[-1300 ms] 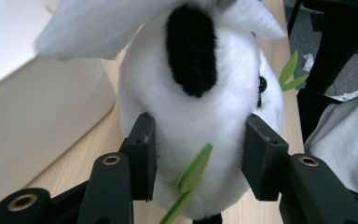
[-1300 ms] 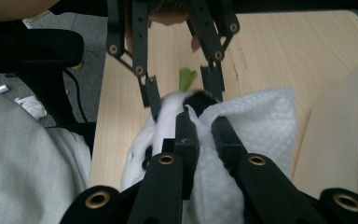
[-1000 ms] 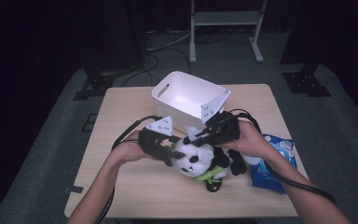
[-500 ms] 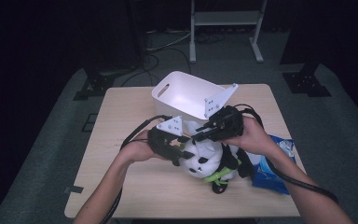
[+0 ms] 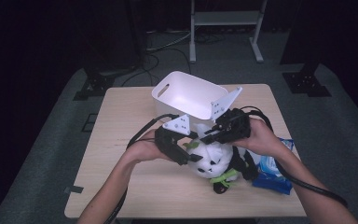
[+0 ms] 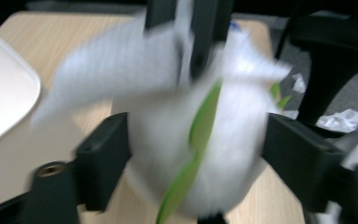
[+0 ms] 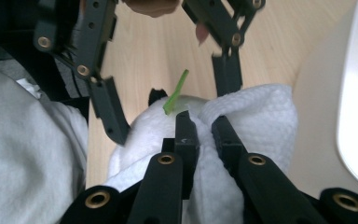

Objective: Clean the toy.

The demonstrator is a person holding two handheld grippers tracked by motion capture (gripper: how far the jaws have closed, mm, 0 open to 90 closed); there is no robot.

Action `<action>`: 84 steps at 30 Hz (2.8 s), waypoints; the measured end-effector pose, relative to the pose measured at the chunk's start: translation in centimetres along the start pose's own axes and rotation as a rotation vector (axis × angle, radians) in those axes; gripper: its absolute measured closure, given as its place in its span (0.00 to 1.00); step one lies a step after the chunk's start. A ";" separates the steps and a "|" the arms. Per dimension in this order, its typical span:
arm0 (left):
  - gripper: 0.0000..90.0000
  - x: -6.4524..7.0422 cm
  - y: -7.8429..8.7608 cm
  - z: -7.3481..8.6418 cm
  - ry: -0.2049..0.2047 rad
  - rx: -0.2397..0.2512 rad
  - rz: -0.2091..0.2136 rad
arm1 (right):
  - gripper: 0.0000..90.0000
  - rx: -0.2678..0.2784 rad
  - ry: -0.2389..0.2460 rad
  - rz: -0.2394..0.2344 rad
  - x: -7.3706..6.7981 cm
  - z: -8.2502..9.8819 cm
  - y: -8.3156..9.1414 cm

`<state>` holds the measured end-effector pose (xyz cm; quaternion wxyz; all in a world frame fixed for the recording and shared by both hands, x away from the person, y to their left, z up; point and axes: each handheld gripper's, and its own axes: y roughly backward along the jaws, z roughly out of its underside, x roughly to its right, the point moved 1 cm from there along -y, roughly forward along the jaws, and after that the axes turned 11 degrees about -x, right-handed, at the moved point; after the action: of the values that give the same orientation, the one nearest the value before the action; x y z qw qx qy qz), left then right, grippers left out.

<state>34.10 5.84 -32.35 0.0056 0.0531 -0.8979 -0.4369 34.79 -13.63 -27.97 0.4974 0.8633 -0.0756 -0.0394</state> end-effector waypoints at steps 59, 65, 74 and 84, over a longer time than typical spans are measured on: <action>0.49 -0.1 0.6 0.7 -0.036 0.012 -0.006 | 0.92 0.134 -0.014 -0.018 -0.2 1.2 1.2; 0.51 0.1 1.6 0.4 -0.055 -0.025 -0.012 | 0.92 0.145 0.052 -0.033 -1.2 -1.4 0.9; 0.40 -0.1 1.0 1.3 -0.012 0.040 -0.009 | 0.92 0.112 0.042 -0.063 -1.1 -0.9 -0.1; 0.24 -0.3 -0.7 2.2 0.040 0.072 -0.013 | 0.92 0.125 -0.021 -0.015 0.0 1.4 1.1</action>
<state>34.30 7.15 -34.22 0.0186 0.0677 -0.9124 -0.4032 34.44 -15.38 -27.78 0.4415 0.8928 -0.0764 -0.0472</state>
